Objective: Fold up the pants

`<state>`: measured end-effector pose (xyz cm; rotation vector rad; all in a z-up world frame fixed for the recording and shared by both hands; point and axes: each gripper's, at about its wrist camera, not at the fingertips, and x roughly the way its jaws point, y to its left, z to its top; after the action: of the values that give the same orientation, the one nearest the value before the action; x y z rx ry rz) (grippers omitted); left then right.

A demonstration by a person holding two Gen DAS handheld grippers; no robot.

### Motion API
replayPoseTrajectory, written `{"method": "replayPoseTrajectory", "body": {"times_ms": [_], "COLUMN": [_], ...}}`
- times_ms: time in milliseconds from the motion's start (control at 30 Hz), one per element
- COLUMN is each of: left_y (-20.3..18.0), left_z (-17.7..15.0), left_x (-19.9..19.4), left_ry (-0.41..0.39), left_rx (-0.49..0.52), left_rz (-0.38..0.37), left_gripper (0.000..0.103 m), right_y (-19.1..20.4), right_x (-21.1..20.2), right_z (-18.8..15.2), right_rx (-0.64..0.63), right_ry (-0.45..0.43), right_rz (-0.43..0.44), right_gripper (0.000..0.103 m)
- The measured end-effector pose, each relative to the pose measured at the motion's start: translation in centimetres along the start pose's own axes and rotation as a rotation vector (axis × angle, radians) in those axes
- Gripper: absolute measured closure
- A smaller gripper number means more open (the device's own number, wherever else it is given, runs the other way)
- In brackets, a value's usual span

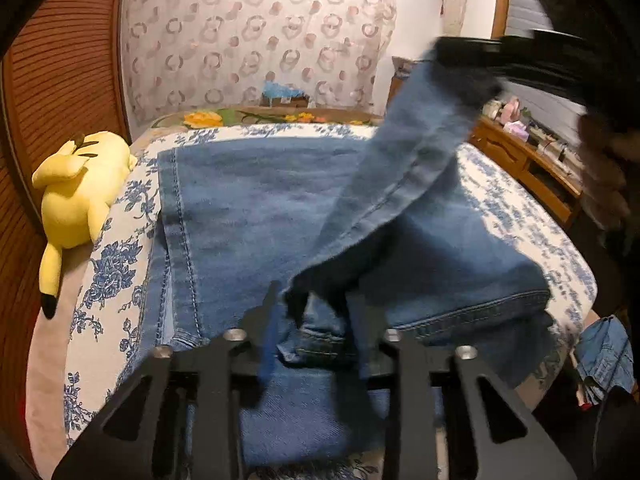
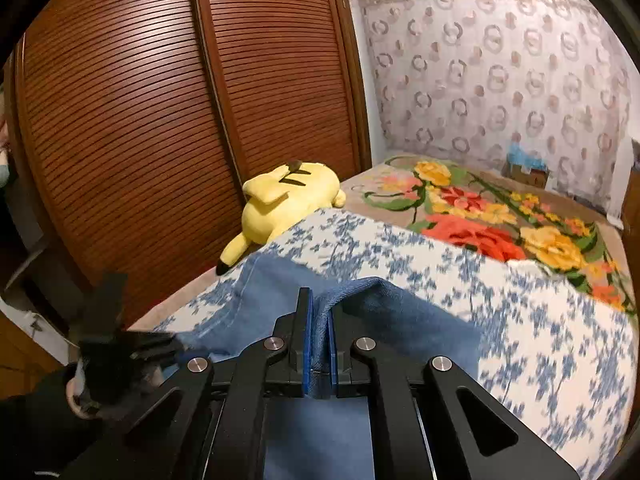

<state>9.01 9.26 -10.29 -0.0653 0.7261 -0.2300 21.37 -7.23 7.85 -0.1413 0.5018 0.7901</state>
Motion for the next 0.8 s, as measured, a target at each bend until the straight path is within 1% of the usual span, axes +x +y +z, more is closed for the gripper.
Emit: {"method": "replayPoseTrajectory", "body": {"times_ms": [67,133,200,300,400,500,733,800], "left_y": [-0.3,-0.6,-1.1,-1.2,-0.4,0.6,3.4,4.0], "left_z": [0.0,0.0,0.0,0.3,0.4,-0.1,-2.2,-2.7], "left_x": [-0.8,-2.1,-4.0,-6.4,-8.0,-8.2,-5.4,-4.6], "left_ry": [-0.016,-0.043,-0.088,-0.136,-0.162,-0.154,-0.053,-0.021], "left_rx": [0.008,0.012,0.022,0.014,-0.014,-0.034,-0.091,-0.107], "left_rz": [-0.010,-0.017,-0.039,-0.061,-0.065,-0.027,0.051,0.059], "left_gripper": [0.085,0.086,0.087,0.087,0.087,0.087,0.087,0.087], "right_y": [-0.1,0.0,0.1,0.3,0.3,0.6,2.3,2.8], "right_x": [0.6,1.5,2.1,2.6,4.2,6.7,13.9,15.7], "right_z": [0.4,0.7,1.6,2.6,3.7,4.5,4.1,4.2], "right_rx": [0.002,0.002,0.004,0.007,0.011,0.005,-0.039,-0.038], "right_ry": [0.007,0.013,0.017,0.013,0.019,0.046,0.163,0.192], "right_rz": [-0.007,-0.009,-0.006,0.020,0.057,0.081,0.078,0.075], "right_gripper": [0.097,0.097,0.097,0.097,0.097,0.097,0.097,0.095]}}
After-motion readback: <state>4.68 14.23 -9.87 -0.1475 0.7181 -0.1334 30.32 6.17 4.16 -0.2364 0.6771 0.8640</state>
